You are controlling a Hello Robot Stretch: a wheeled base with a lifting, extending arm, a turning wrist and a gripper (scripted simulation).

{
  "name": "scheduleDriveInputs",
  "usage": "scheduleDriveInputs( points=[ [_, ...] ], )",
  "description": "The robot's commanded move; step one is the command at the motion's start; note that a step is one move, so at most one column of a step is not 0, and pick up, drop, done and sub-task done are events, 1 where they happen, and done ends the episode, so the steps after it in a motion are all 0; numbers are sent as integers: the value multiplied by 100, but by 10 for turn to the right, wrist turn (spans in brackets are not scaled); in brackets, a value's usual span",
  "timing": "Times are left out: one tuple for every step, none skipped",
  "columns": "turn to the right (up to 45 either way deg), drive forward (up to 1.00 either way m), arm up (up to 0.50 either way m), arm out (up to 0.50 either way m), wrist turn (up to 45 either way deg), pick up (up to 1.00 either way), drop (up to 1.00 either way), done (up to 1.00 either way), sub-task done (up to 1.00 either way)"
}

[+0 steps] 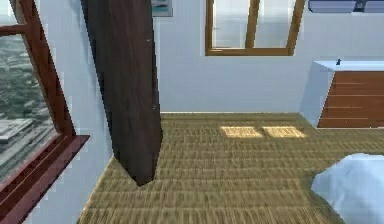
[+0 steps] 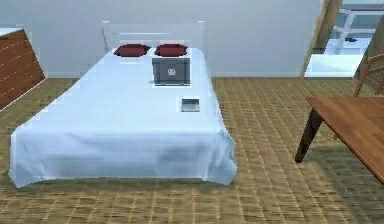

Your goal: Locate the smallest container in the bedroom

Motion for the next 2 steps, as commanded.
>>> scheduleDriveInputs(
  points=[
    [30,0,0,0,0,0,0,0,0],
    [0,100,0,0,0,0,0,0,0]
  ],
)
